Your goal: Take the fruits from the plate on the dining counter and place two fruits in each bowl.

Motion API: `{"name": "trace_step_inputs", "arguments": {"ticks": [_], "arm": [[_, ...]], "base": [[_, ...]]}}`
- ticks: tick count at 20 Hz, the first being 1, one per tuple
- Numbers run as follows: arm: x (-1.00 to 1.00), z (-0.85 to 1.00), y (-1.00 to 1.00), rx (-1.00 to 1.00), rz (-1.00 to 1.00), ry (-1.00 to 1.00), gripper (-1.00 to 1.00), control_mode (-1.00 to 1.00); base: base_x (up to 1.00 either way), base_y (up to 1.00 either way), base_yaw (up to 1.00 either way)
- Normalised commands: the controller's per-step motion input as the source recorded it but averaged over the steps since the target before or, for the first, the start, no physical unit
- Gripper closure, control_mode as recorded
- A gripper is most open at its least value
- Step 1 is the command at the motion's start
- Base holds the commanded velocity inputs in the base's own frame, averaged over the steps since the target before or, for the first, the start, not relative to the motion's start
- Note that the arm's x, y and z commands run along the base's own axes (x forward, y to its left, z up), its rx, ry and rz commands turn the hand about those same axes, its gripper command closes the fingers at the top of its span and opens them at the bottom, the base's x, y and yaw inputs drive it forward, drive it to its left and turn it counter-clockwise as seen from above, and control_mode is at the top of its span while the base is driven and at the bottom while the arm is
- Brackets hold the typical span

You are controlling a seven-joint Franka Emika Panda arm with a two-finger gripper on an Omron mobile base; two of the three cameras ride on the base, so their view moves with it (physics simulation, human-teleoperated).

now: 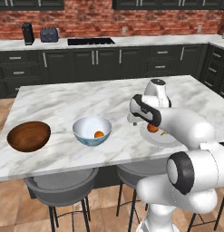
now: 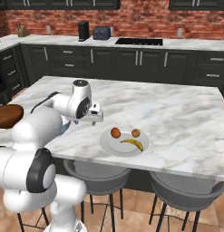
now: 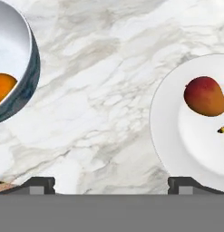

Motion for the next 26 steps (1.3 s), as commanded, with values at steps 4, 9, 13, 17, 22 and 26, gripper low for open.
{"name": "trace_step_inputs", "arguments": {"ticks": [4,9,13,17,22,26], "arm": [[0.0,-0.03,-1.0,0.0,0.0,0.06,-1.0,-1.0],[0.0,-0.2,-1.0,0.0,0.0,0.0,-1.0,-1.0],[0.0,-0.43,-0.79,0.0,0.02,0.0,-1.0,-1.0],[0.0,-0.32,-0.73,0.0,0.02,0.0,-1.0,-1.0],[0.0,-0.05,-0.37,0.0,0.01,-0.02,-1.0,-1.0],[0.01,-0.13,-0.1,-0.04,0.01,-0.12,-1.0,-1.0]], "base": [[0.0,0.0,0.0],[0.0,0.0,0.0],[0.0,0.0,0.0],[0.0,0.0,0.0],[0.0,0.0,0.0],[0.0,0.0,0.0]]}}
